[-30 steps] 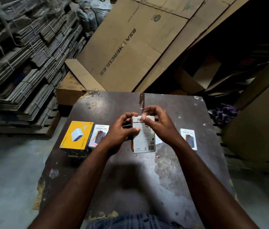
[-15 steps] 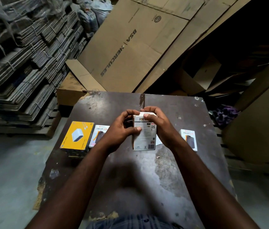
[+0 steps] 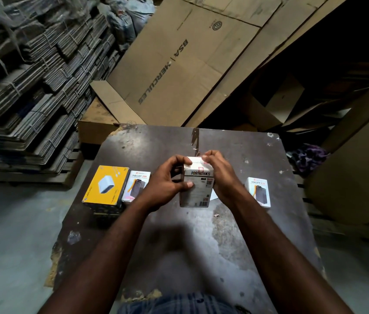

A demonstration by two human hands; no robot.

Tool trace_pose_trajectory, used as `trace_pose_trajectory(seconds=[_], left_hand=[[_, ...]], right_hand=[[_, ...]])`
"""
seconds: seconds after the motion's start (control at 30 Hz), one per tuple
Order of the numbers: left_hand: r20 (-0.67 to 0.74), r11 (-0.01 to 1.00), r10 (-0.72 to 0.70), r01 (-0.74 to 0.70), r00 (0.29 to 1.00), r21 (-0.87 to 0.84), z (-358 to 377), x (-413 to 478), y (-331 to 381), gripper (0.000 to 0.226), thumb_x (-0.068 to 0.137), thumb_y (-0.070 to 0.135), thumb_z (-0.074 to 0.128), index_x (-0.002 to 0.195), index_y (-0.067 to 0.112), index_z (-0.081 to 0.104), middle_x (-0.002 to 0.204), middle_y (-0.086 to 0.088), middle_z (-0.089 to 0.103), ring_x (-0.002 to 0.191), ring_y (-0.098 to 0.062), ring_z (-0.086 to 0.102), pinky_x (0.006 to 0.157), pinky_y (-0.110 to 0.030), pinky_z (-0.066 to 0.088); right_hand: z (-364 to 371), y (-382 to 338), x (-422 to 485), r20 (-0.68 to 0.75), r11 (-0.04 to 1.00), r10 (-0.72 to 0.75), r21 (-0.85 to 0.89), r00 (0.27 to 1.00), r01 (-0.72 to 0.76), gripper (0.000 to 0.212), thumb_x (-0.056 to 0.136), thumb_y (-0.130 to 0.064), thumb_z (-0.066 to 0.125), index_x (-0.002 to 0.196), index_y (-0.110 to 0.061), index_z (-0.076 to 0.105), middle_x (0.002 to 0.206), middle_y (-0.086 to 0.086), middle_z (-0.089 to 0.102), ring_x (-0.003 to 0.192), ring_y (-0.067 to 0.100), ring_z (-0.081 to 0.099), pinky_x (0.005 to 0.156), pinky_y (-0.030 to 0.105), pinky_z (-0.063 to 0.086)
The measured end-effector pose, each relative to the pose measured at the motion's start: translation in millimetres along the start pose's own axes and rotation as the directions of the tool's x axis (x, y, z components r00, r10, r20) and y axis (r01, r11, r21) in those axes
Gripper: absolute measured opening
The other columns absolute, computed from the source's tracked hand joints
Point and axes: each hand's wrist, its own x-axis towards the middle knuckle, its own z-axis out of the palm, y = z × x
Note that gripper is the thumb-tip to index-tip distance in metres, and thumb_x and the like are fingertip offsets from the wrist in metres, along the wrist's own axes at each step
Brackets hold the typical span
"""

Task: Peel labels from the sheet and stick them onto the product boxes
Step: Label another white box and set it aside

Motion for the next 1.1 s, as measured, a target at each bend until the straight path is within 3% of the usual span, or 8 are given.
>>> trace_pose_trajectory(seconds=[0.13, 0.23, 0.43, 0.6, 0.83, 0.93, 1.0, 1.1], left_hand=[[0.017, 1.0, -0.017, 0.018, 1.0, -0.025, -2.7, -0.7, -1.8, 0.042, 0.082, -0.016, 0.065, 0.105, 0.018, 0.053, 0.112, -0.014, 0.064, 0.108, -0.021, 0.063, 0.093, -0.044, 0.057], [0.023, 1.0, -0.014, 0.014, 1.0, -0.01, 0.0, -0.3, -3.7, 0.041, 0.083, -0.013, 0.067, 0.106, 0.018, 0.054, 0.113, -0.015, 0.064, 0.109, -0.019, 0.063, 0.093, -0.043, 0.056], [0.019, 1.0, -0.022, 0.022, 1.0, 0.022, -0.4, 0.9, -7.8, 0.043, 0.084, -0.004, 0.071, 0.117, 0.019, 0.055, 0.123, -0.005, 0.063, 0.118, -0.018, 0.061, 0.098, -0.042, 0.054], [-0.108, 0.997, -0.011, 0.019, 0.994, 0.07, -2.0, 3.4, -9.9, 0.055, 0.083, 0.005, 0.075, 0.126, 0.031, 0.052, 0.124, 0.004, 0.062, 0.115, -0.008, 0.061, 0.101, -0.039, 0.052], [-0.101, 0.998, -0.016, 0.023, 0.995, 0.06, -1.1, -1.7, -13.6, 0.058, 0.08, 0.0, 0.076, 0.128, 0.025, 0.055, 0.125, 0.001, 0.063, 0.116, -0.008, 0.061, 0.102, -0.039, 0.052], [-0.128, 0.998, -0.028, 0.036, 0.991, 0.057, -1.7, -1.7, -16.7, 0.058, 0.08, 0.001, 0.077, 0.128, 0.025, 0.055, 0.124, 0.004, 0.064, 0.115, -0.006, 0.061, 0.102, -0.038, 0.052], [-0.166, 0.991, 0.018, 0.005, 0.986, 0.135, 0.5, -0.8, -18.9, 0.059, 0.079, 0.007, 0.08, 0.127, 0.027, 0.053, 0.122, 0.009, 0.063, 0.112, 0.002, 0.059, 0.1, -0.028, 0.052], [-0.28, 0.957, 0.152, -0.071, 0.948, 0.282, 7.4, 2.5, -19.8, 0.065, 0.072, 0.016, 0.087, 0.127, 0.025, 0.052, 0.121, 0.009, 0.061, 0.107, 0.009, 0.057, 0.089, -0.012, 0.048]], right_hand=[[-3.3, 3.2, -2.2, 0.084, 1.0, -0.005, -0.014, 0.996, 0.006, 0.03, 0.092, -0.01, 0.062, 0.111, -0.014, 0.039, 0.095, 0.008, 0.054, 0.07, 0.013, 0.06, 0.061, 0.029, 0.049], [-0.5, 3.4, -2.9, -0.009, 0.999, 0.004, -0.048, 1.0, -0.004, 0.026, 0.094, -0.006, 0.056, 0.113, -0.012, 0.04, 0.092, 0.007, 0.053, 0.069, 0.014, 0.058, 0.058, 0.027, 0.048], [-2.0, 5.9, -7.1, -0.027, 0.998, 0.008, -0.065, 1.0, -0.009, 0.042, 0.099, -0.042, 0.054, 0.124, -0.01, 0.042, 0.099, 0.004, 0.059, 0.079, 0.015, 0.062, 0.068, 0.03, 0.052], [-9.3, 21.3, -10.3, -0.005, 0.949, -0.182, -0.263, 0.983, 0.174, 0.039, 0.094, -0.026, 0.067, 0.126, -0.017, 0.046, 0.118, 0.001, 0.059, 0.102, 0.012, 0.063, 0.079, 0.026, 0.055], [-25.6, 21.5, -5.7, 0.104, 0.981, -0.13, -0.133, 0.986, 0.143, 0.039, 0.081, -0.018, 0.073, 0.118, -0.01, 0.06, 0.114, 0.01, 0.064, 0.102, 0.016, 0.061, 0.078, 0.023, 0.052], [-34.1, 20.9, -4.4, 0.177, 0.984, -0.1, -0.126, 0.979, 0.124, 0.041, 0.084, 0.001, 0.064, 0.124, -0.005, 0.057, 0.12, 0.014, 0.063, 0.109, 0.018, 0.06, 0.087, 0.026, 0.052], [-30.7, 20.4, -6.1, 0.115, 0.983, -0.097, -0.146, 0.989, 0.113, 0.045, 0.09, 0.01, 0.057, 0.131, -0.008, 0.052, 0.131, 0.013, 0.059, 0.119, 0.02, 0.057, 0.093, 0.028, 0.05], [-11.7, 26.7, -12.8, -0.016, 0.974, -0.143, -0.179, 0.99, 0.138, 0.043, 0.093, -0.006, 0.064, 0.131, -0.02, 0.048, 0.128, 0.005, 0.061, 0.111, 0.009, 0.062, 0.089, 0.024, 0.052]])
